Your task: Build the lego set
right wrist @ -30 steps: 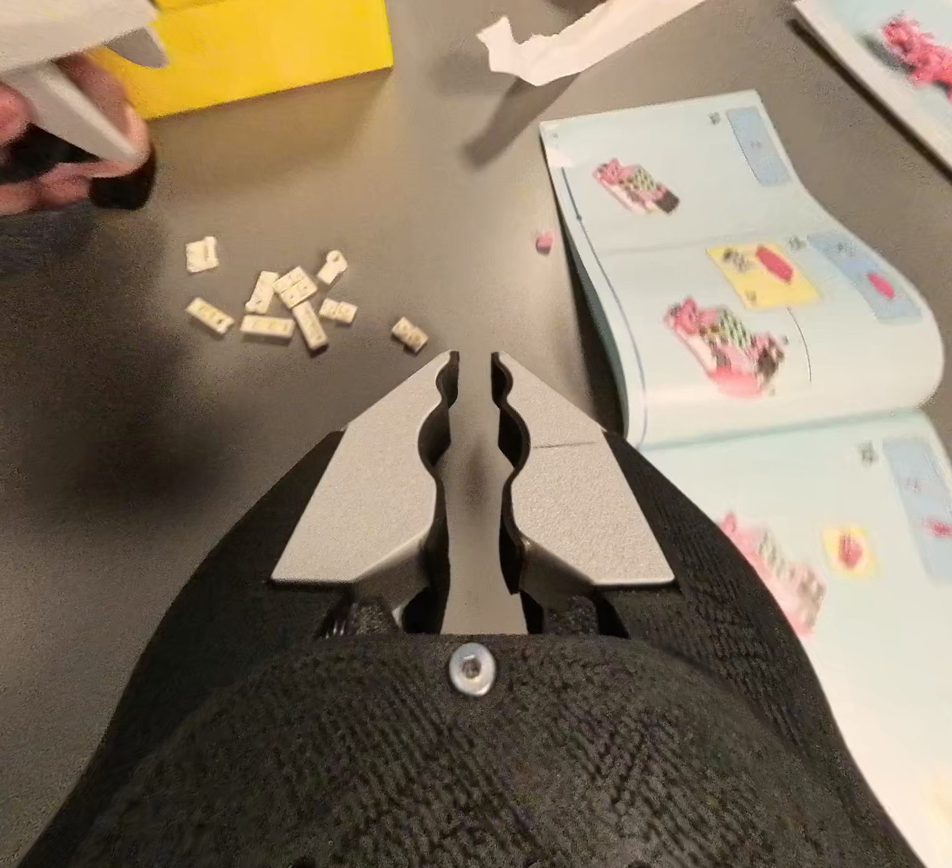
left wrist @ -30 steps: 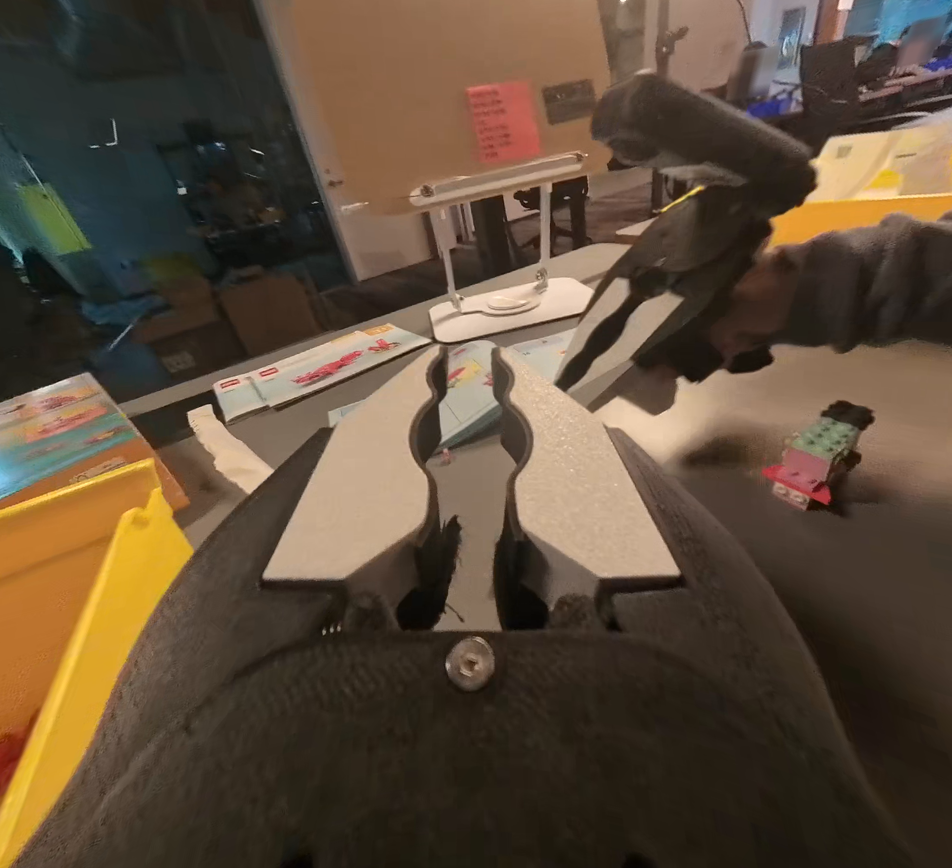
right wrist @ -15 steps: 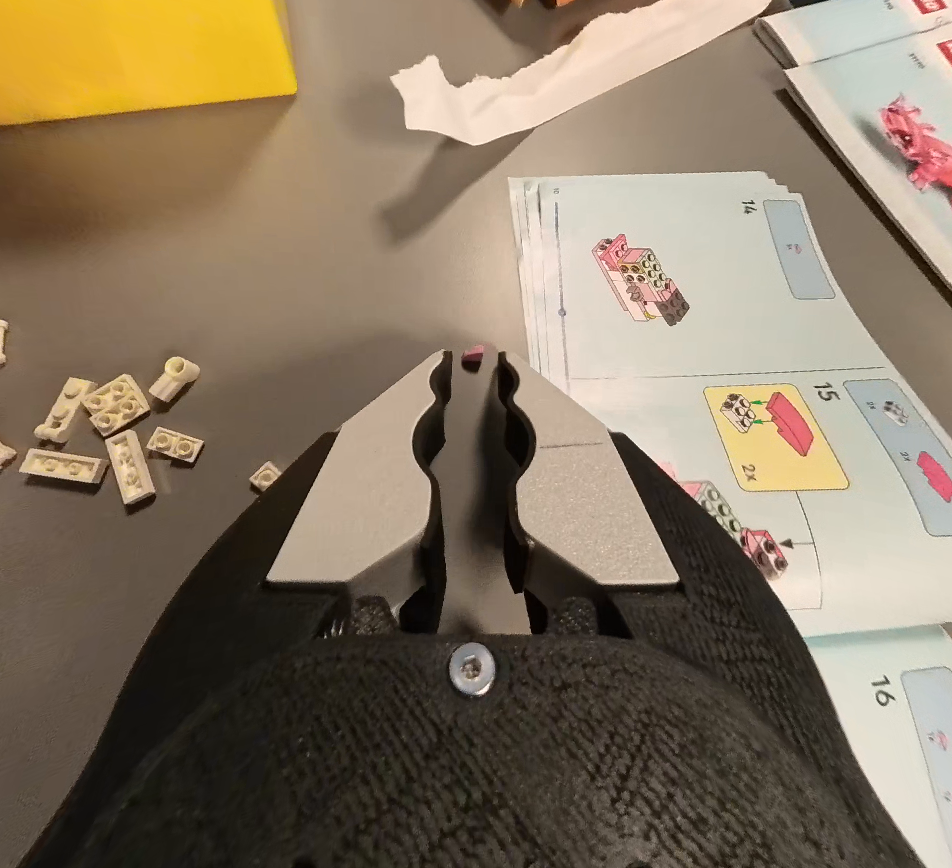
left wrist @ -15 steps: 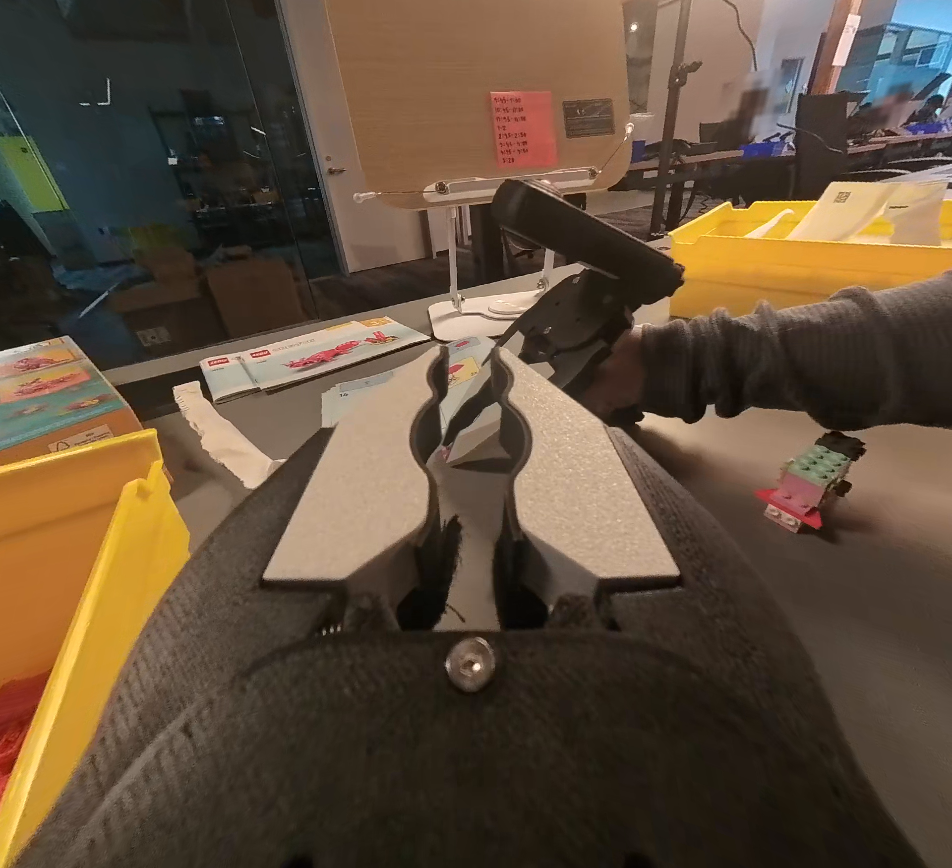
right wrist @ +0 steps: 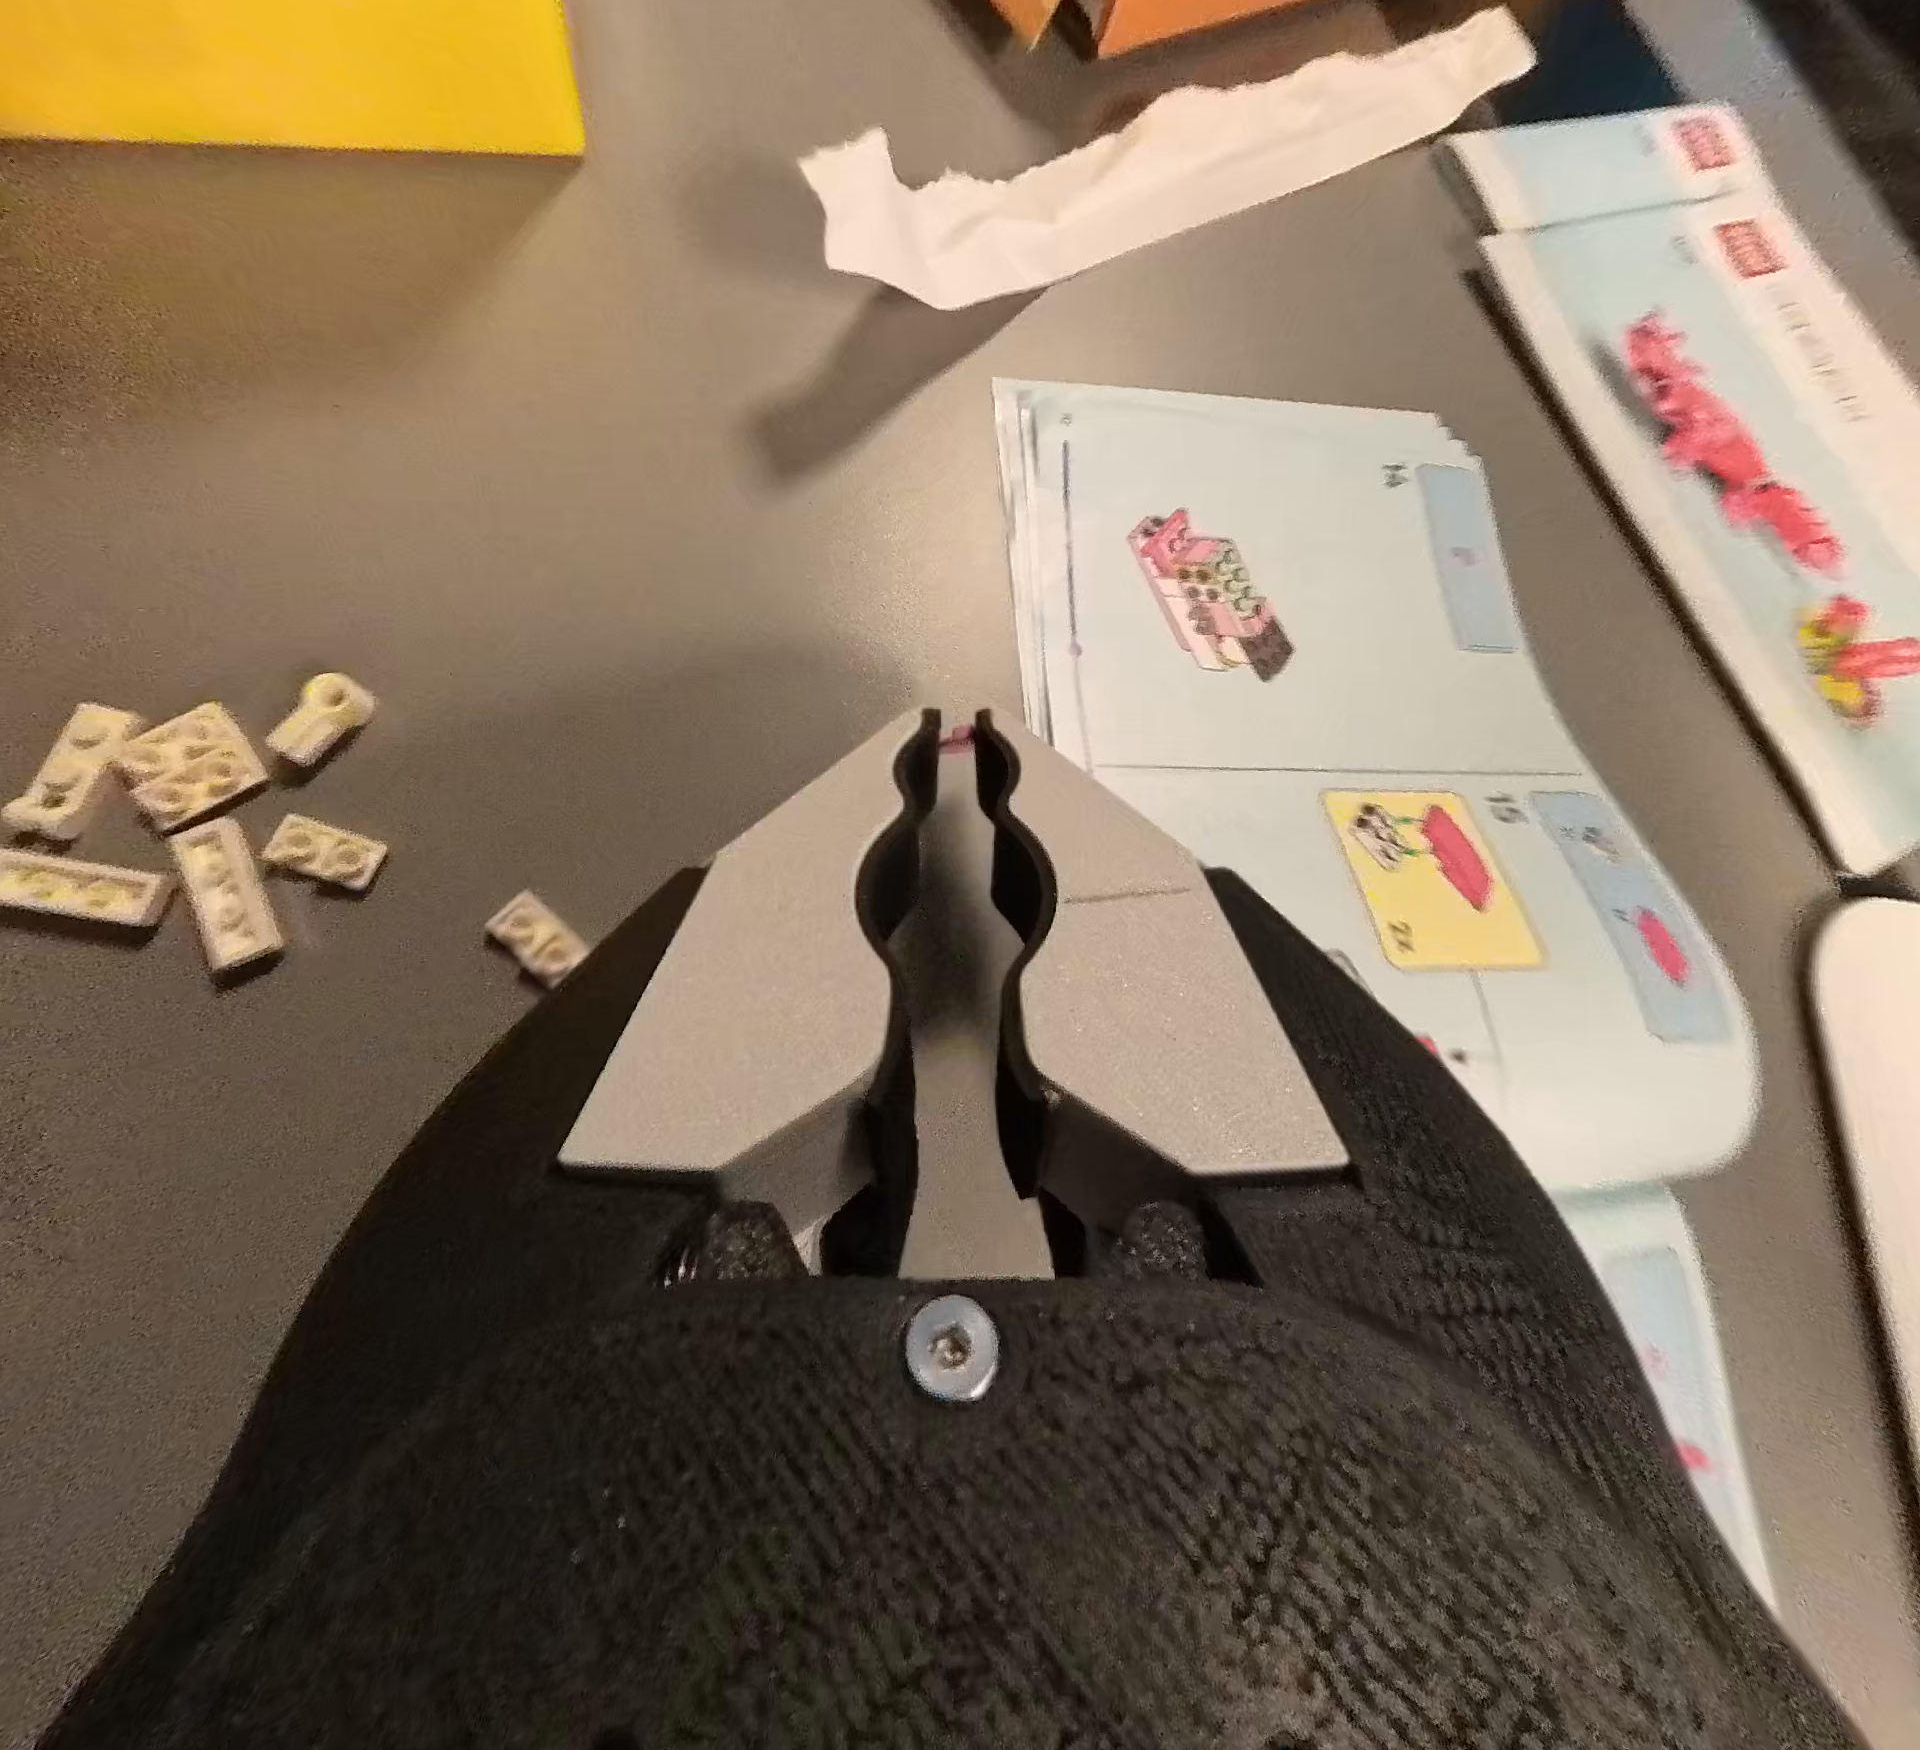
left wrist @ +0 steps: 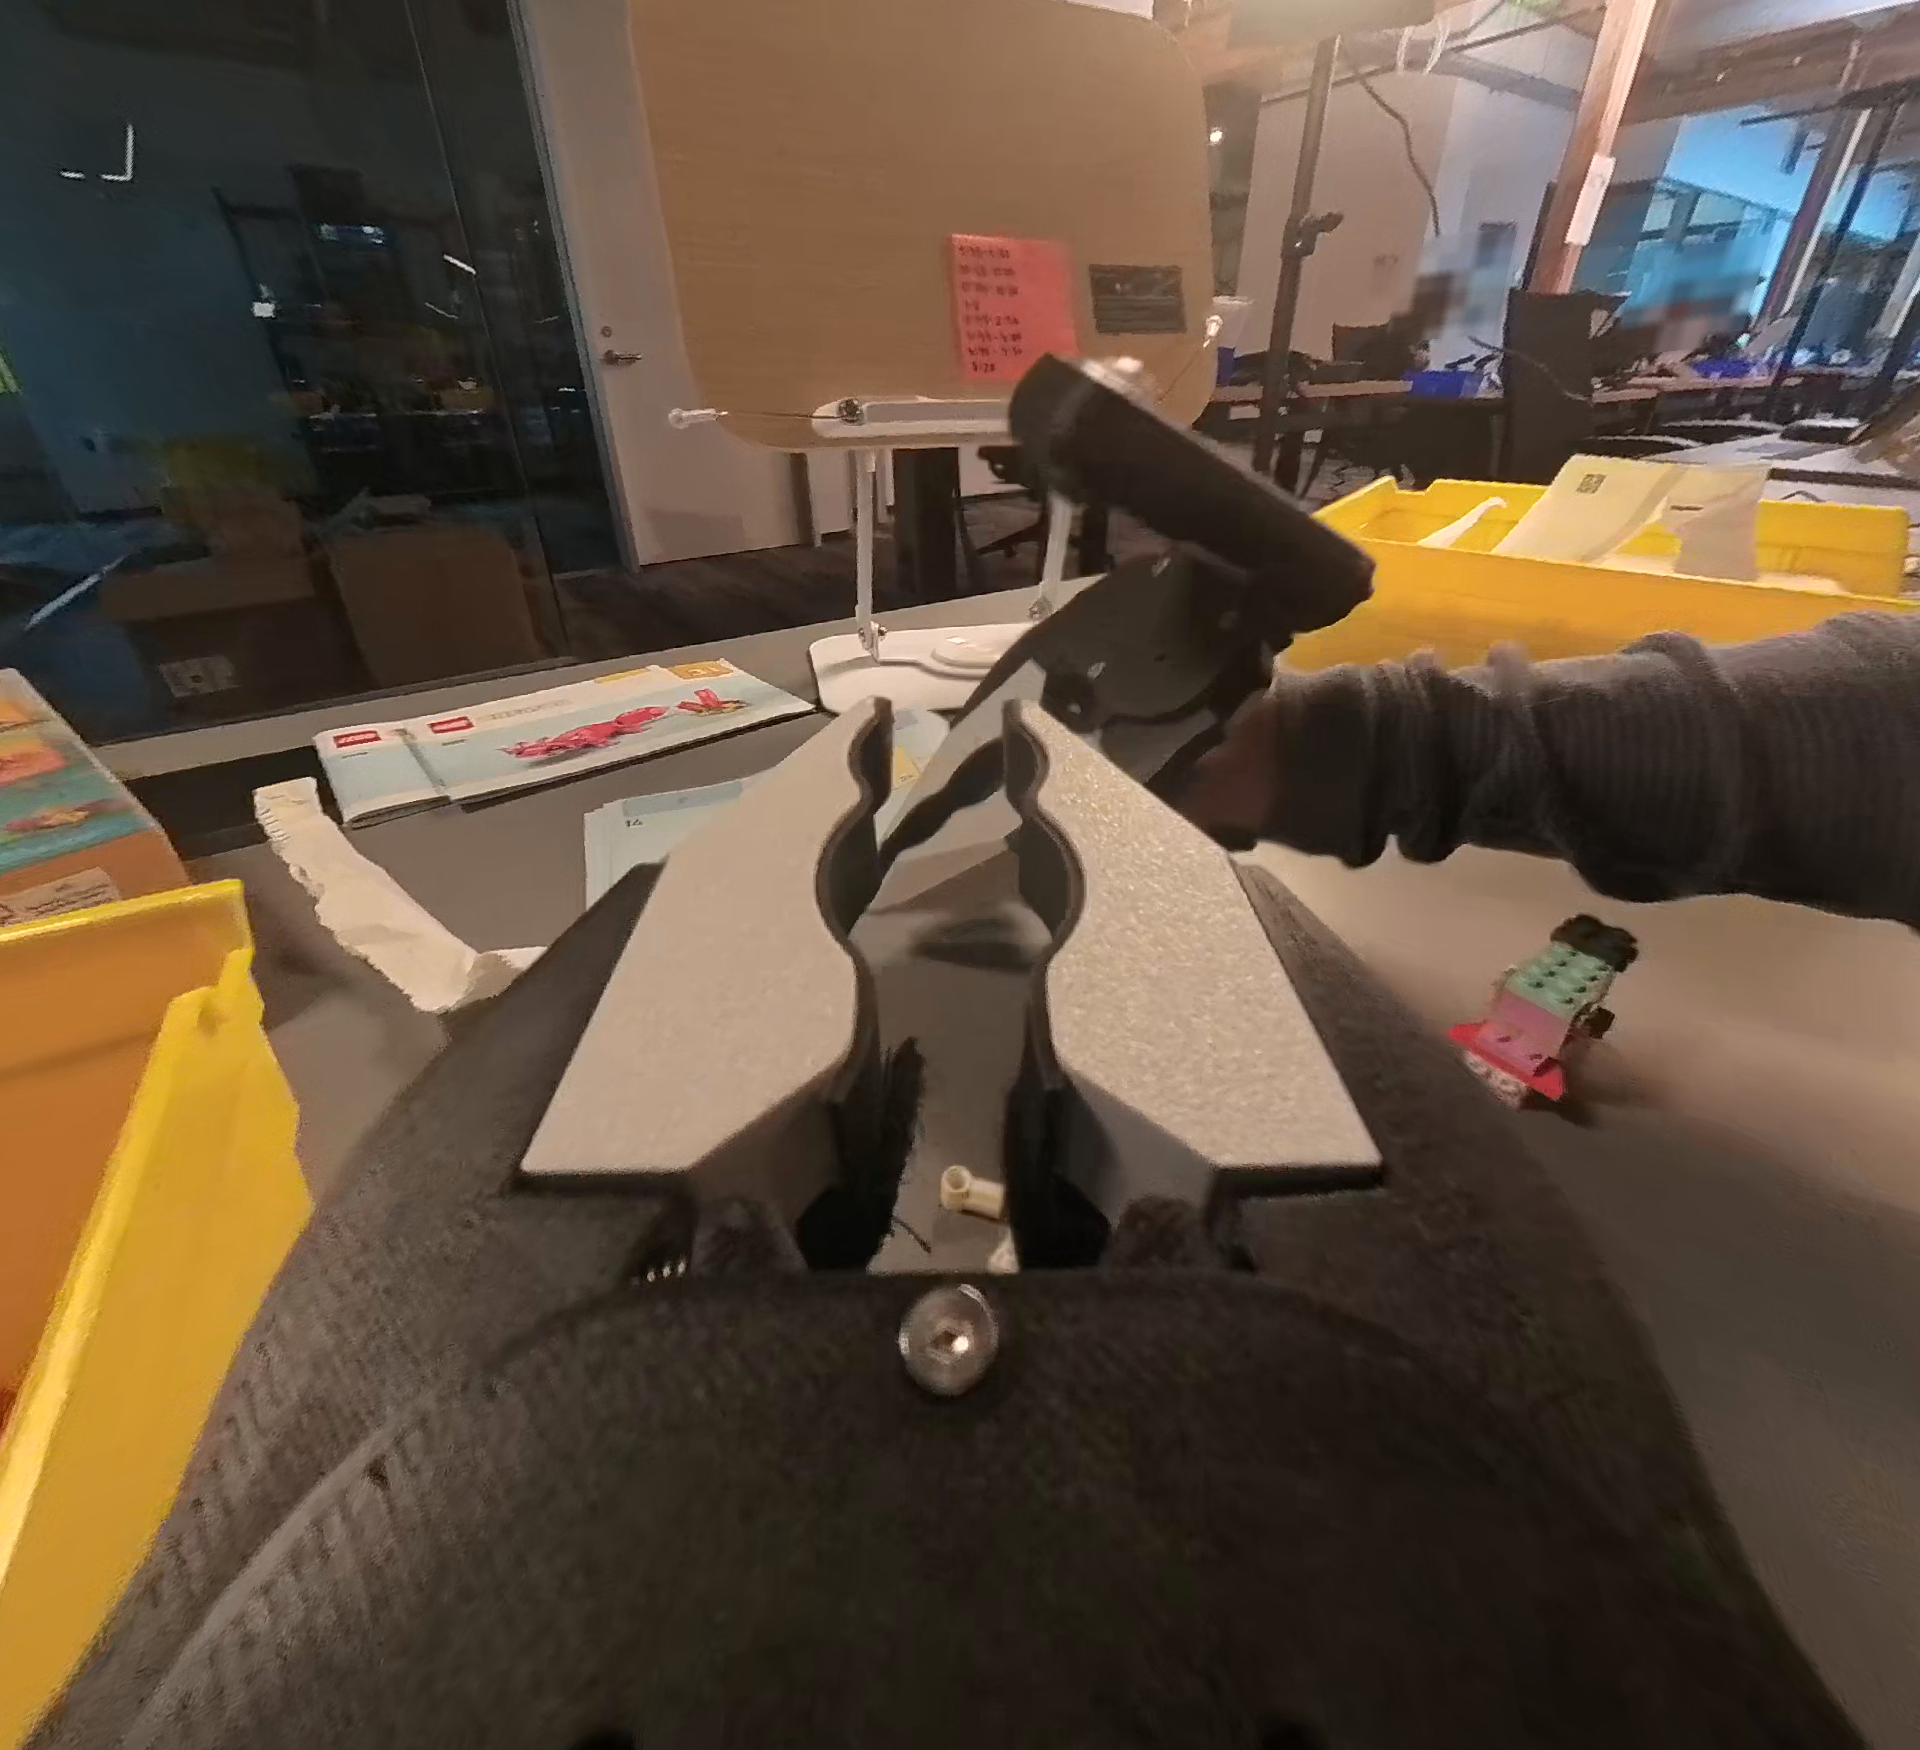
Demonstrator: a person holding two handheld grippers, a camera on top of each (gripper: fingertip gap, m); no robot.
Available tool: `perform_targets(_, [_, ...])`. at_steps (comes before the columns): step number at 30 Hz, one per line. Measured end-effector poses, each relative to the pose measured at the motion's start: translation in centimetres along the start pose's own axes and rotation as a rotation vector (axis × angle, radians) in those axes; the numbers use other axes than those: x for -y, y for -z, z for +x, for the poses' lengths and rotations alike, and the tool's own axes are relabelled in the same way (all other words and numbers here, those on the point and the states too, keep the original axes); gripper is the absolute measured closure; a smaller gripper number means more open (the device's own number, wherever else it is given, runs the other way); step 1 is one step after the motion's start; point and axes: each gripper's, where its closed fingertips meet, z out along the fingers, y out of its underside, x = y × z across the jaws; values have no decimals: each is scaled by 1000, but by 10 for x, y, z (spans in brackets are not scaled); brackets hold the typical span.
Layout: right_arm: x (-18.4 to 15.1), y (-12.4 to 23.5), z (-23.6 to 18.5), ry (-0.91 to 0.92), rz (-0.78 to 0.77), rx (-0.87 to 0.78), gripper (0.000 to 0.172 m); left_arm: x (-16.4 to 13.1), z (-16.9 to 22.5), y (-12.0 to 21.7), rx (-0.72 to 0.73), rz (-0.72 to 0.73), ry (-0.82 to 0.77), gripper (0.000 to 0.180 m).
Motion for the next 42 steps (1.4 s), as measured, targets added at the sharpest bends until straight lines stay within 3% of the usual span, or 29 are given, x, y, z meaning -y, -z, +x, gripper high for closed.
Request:
perform_targets(6, [2,99,-18,164,32,-58,167,-9,30,-6,-151,-55,25,140])
perform_targets(10, [-36,165,-48,316,-148,-37,167,-35,77,-14,-351,-208,45,118])
perform_targets(13, [-80,201,-79,292,-378,82,167,-62,123,-15,-566,-405,63,104])
perform_targets(16, [-120,223,-108,224,-595,198,167,-90,153,-19,-661,-587,15,91])
perform_targets(22, [-168,237,-127,113,-932,278,167,-120,180,-26,-747,-730,-122,95])
perform_targets(30, [-176,220,-134,53,-988,296,167,-123,175,-24,-715,-716,-139,107])
perform_targets(34, [-170,213,-137,84,-931,300,160,-125,168,-21,-716,-729,-158,108])
perform_targets(38, [-164,210,-143,62,-829,290,130,-124,171,-17,-752,-733,-127,112])
perform_targets(42, [-152,218,-145,15,-672,141,117,-124,175,-13,-777,-734,-124,118])
